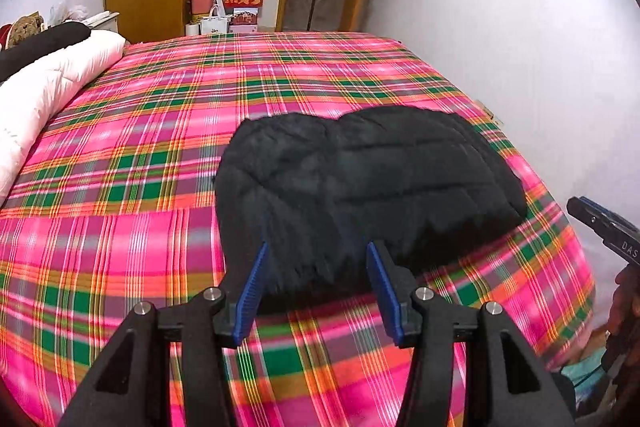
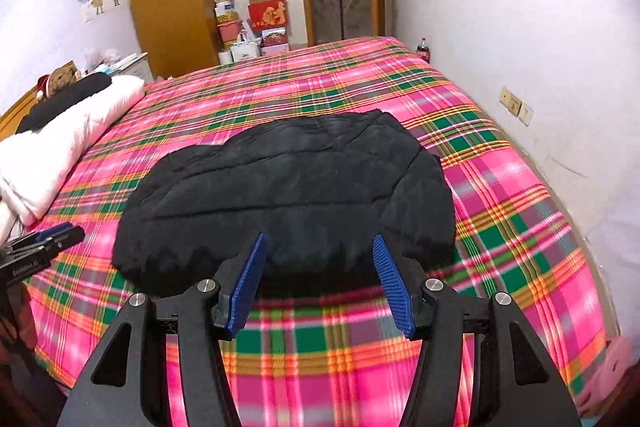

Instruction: Fold large clothes

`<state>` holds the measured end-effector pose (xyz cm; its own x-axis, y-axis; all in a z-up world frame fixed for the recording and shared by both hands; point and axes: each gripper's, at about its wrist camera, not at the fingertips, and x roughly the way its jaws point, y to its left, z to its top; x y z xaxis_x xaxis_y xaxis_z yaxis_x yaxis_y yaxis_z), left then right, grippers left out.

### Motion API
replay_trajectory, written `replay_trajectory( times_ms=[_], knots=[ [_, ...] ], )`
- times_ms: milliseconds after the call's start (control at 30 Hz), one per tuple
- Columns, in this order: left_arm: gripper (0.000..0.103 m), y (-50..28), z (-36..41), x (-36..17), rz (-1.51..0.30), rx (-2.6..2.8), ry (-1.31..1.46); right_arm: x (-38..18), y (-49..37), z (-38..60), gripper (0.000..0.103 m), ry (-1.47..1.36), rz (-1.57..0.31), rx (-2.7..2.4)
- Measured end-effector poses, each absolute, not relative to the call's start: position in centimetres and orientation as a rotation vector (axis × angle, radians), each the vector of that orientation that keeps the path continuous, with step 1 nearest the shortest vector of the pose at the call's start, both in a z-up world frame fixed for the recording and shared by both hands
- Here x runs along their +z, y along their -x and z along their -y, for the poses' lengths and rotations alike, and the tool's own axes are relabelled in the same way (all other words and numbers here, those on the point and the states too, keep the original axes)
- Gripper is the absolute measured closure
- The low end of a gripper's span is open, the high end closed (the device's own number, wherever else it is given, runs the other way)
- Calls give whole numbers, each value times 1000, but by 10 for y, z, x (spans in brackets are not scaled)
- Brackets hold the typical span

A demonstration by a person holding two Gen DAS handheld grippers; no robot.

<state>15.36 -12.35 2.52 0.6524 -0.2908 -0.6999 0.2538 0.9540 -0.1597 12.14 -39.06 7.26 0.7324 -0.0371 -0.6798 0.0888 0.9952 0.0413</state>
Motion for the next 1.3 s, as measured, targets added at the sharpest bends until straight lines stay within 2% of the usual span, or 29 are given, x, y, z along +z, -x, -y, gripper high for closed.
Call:
replay_trajectory(
  times_ms=[567,1300],
  knots=[
    [50,-49,127,24,-827,-329,14,64,-28,337,47,-55,-799,-56],
    [50,-26,135,23,-837,-344,1,64,-11,333,47,-24,-801,-69]
  ],
)
